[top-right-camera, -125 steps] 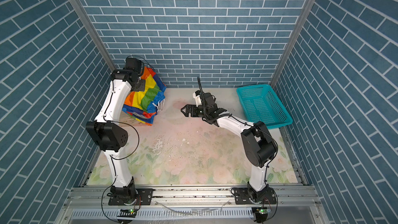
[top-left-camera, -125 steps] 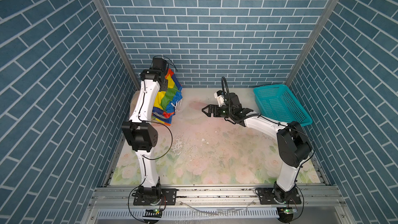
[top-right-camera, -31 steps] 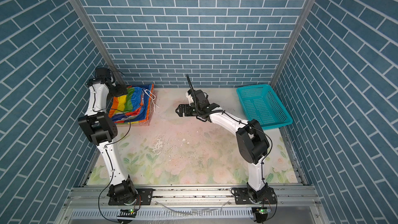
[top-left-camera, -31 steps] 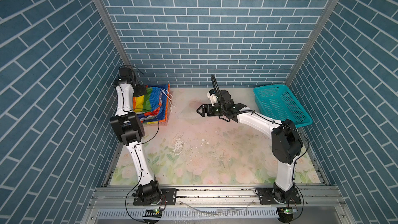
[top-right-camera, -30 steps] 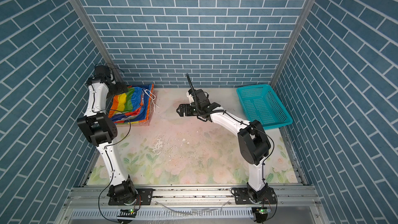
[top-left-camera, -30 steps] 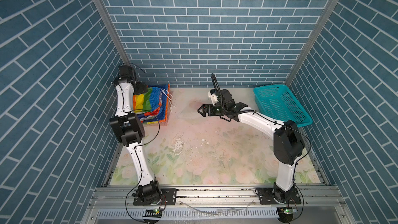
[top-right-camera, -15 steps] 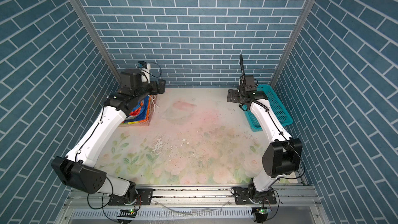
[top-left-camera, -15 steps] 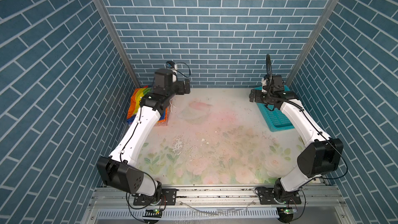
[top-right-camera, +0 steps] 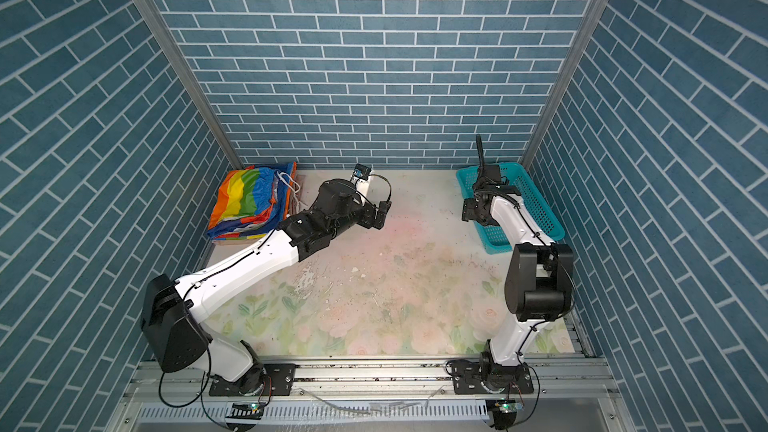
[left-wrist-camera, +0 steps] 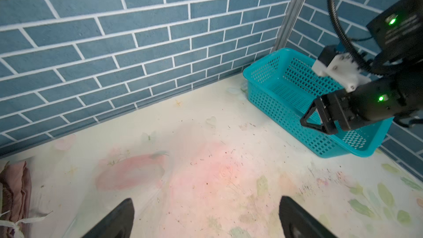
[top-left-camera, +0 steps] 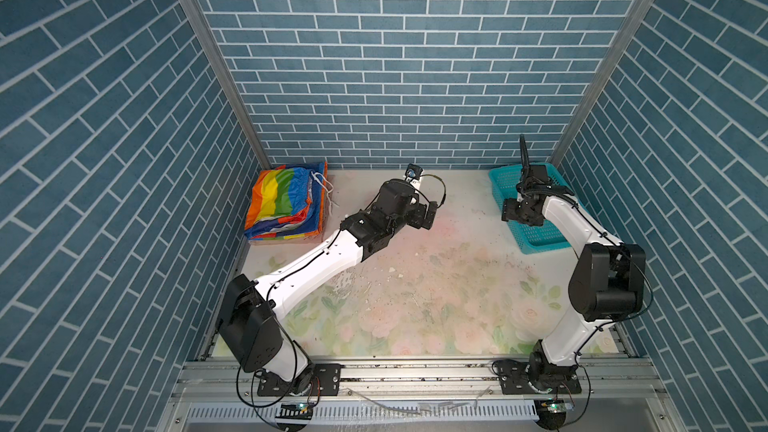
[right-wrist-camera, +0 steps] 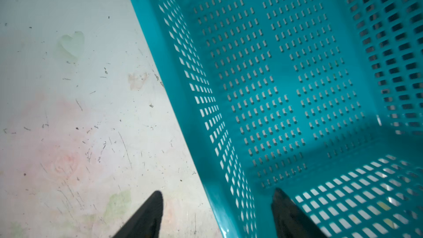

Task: Fold and stack the shorts

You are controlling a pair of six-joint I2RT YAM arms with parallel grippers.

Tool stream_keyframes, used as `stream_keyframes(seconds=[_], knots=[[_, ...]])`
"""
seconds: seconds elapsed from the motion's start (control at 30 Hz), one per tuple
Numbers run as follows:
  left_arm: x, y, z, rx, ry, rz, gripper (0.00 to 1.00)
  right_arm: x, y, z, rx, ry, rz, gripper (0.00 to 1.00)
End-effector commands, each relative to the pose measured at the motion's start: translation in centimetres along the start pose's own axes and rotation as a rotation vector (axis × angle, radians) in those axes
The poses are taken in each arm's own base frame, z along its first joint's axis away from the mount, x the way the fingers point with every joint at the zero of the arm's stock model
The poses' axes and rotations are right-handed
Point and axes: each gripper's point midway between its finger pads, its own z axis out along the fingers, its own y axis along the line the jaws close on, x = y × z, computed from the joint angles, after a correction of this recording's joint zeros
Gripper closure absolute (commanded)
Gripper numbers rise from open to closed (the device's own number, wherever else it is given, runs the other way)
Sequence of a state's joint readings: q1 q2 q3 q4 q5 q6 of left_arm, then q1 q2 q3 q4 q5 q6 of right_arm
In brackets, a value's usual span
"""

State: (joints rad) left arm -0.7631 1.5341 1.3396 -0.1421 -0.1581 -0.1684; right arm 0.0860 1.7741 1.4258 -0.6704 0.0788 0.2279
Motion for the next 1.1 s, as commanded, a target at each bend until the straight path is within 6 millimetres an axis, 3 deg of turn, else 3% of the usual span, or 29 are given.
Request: stream_keyframes(seconds=[0.0, 0.17, 0.3, 0.47, 0.63, 0.83, 0.97, 1.07], knots=[[0.2, 0.4, 0.2, -0.016, -0.01, 0.0, 0.0, 1.0, 0.5, 1.8, 0.003, 0.048, -0.02, 0.41], [1.2, 0.9, 0.6, -0.037, 0.014, 0.015, 0.0, 1.2, 3.1, 2.0, -0.056, 0.042, -0.039, 0.62], [2.2, 1.4, 1.0, -0.05, 0.039, 0.014, 0.0, 1.5, 7.0, 1.4, -0.114, 0.015, -0.08, 0.83], [2.7, 2.7, 0.6, -0.078, 0.048, 0.007, 0.0, 2.2, 13.4, 0.1, -0.229, -0.008, -0.071, 0.99], [3.3, 5.1, -0.7, -0.126, 0.049, -0.016, 0.0, 2.6, 21.9, -1.6, -0.495, -0.033, 0.067, 0.99], [4.2, 8.0, -2.6, -0.175, 0.042, -0.057, 0.0, 2.5, 29.9, -2.1, -0.623, -0.043, 0.122, 1.0], [4.6, 9.0, -3.4, -0.195, 0.044, -0.074, 0.0, 3.6, 33.7, -0.5, -0.65, 0.011, 0.144, 0.98], [5.0, 9.3, -3.7, -0.201, 0.043, -0.081, 0.01, 3.7, 35.4, -0.1, -0.672, 0.017, 0.175, 0.9]])
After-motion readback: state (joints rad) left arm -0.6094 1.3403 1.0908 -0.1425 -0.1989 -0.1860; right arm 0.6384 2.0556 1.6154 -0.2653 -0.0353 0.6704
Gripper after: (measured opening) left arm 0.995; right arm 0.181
